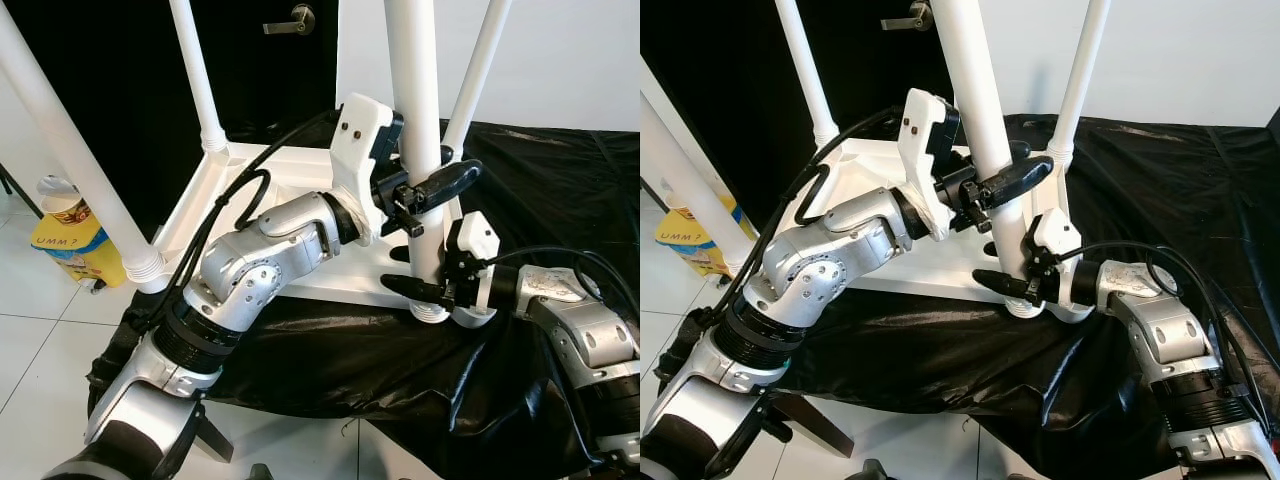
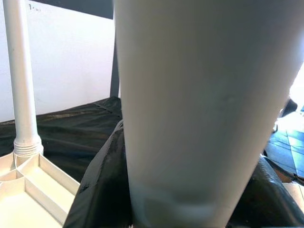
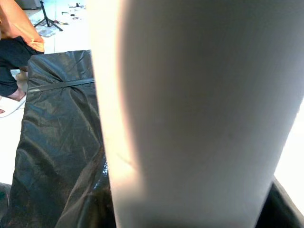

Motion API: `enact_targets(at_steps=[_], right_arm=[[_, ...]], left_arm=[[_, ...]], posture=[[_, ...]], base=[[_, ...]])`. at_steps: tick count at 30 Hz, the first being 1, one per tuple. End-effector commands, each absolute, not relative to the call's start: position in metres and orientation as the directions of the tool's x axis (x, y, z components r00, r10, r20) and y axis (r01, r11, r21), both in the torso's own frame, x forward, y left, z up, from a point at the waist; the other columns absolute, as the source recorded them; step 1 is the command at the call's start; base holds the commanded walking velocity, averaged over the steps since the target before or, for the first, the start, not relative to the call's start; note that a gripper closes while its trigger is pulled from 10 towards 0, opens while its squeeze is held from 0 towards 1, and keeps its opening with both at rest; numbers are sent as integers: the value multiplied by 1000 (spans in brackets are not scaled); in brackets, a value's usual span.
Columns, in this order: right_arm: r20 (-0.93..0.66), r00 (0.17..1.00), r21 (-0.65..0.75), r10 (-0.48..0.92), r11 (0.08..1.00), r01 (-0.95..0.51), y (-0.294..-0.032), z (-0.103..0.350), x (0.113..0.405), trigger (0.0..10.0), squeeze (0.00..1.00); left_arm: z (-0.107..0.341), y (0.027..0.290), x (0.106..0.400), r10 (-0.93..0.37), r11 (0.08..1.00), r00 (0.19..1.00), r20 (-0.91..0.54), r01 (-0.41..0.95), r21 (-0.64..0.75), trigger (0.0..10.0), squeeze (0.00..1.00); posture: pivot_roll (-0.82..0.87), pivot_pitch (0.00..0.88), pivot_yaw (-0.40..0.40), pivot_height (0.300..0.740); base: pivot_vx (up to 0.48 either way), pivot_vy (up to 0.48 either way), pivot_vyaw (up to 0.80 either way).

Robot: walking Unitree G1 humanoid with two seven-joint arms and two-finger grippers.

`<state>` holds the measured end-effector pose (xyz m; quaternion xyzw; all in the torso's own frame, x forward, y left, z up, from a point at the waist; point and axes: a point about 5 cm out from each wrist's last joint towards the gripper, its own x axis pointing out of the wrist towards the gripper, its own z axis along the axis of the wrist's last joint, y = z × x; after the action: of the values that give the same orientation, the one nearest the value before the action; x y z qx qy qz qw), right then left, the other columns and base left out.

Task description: Building children table

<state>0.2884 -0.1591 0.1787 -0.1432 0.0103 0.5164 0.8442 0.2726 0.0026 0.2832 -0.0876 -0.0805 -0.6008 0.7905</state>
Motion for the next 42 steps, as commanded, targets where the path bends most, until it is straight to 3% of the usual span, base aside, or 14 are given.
enact_targets(at_steps=[1, 6, 7, 12, 13, 14, 15, 16, 17, 18, 28, 32, 33, 42], right_arm=[[-156, 475, -253, 866, 430, -867, -160, 182, 290, 10000, 0], [-154, 479, -250, 864, 435, -865, -160, 181, 290, 10000, 0], [-152, 483, -243, 862, 442, -864, -161, 181, 290, 10000, 0], [-143, 494, -230, 858, 456, -860, -161, 181, 291, 10000, 0], [-135, 509, -237, 850, 471, -849, -162, 182, 292, 10000, 435], [-122, 526, -237, 842, 490, -839, -162, 183, 294, 10000, 357], [-122, 526, -237, 842, 490, -839, -162, 183, 294, 10000, 357], [-114, 536, -237, 837, 501, -832, -162, 184, 296, 10000, 722], [-114, 536, -237, 837, 501, -832, -162, 184, 296, 10000, 722], [-110, 541, -238, 834, 507, -829, -162, 185, 296, 10000, 1000], [-69, 583, -231, 809, 556, -799, -162, 186, 300, 10000, 1000], [-46, 629, -239, 776, 603, -761, -159, 184, 302, 10000, 1000], [-37, 651, -245, 758, 624, -742, -159, 184, 303, 10000, 0], [31, 758, -233, 651, 743, -628, -158, 185, 309, 10000, 0]], left_arm=[[289, 0, 246, -942, -230, -244, 229, 969, 84, 0, 0], [288, 0, 247, -948, -217, -232, 218, 972, 90, 0, 0], [287, -1, 247, -953, -207, -224, 203, 973, 98, 10000, 0], [287, -2, 248, -958, -195, -212, 194, 975, 103, 10000, 0], [289, -3, 250, -962, -170, -188, 195, 980, 105, 10000, 0], [290, -3, 254, -970, -127, -143, 196, 987, 96, 10000, 0], [290, -3, 254, -970, -127, -143, 196, 987, 96, 10000, 0], [291, -4, 258, -975, -88, -105, 195, 992, 94, 10000, 0], [291, -4, 258, -975, -88, -105, 195, 992, 94, 10000, 0], [292, -4, 261, -978, -62, -79, 194, 994, 93, 10000, 0], [300, -6, 262, -979, 11, -13, 203, 993, 117, 10000, 0], [303, -9, 267, -979, 85, 63, 193, 990, 113, 10000, 0], [303, -10, 270, -977, 115, 93, 192, 988, 105, 10000, 0], [308, -13, 280, -956, 231, 210, 207, 970, 81, 10000, 0]], posture=[[-56, 0, -12, 740], [-56, 0, -11, 740], [-57, 0, -11, 740], [-57, 0, -9, 740], [-56, 0, -9, 740], [-55, 0, -8, 740], [-55, 0, -8, 740], [-55, 0, -9, 740], [-55, 0, -9, 740], [-54, 0, -8, 740], [-47, 0, -9, 740], [-45, 0, -5, 740], [-45, 0, -4, 740], [-42, 6, 4, 740]], base=[[0, 0, 0], [0, 0, 0], [0, 0, 0], [0, 0, 0], [0, 0, 0], [0, 0, 0], [0, 0, 0], [0, 0, 0], [0, 0, 0], [0, 0, 0], [0, 0, 0], [0, 0, 0], [0, 0, 0], [0, 0, 0]])
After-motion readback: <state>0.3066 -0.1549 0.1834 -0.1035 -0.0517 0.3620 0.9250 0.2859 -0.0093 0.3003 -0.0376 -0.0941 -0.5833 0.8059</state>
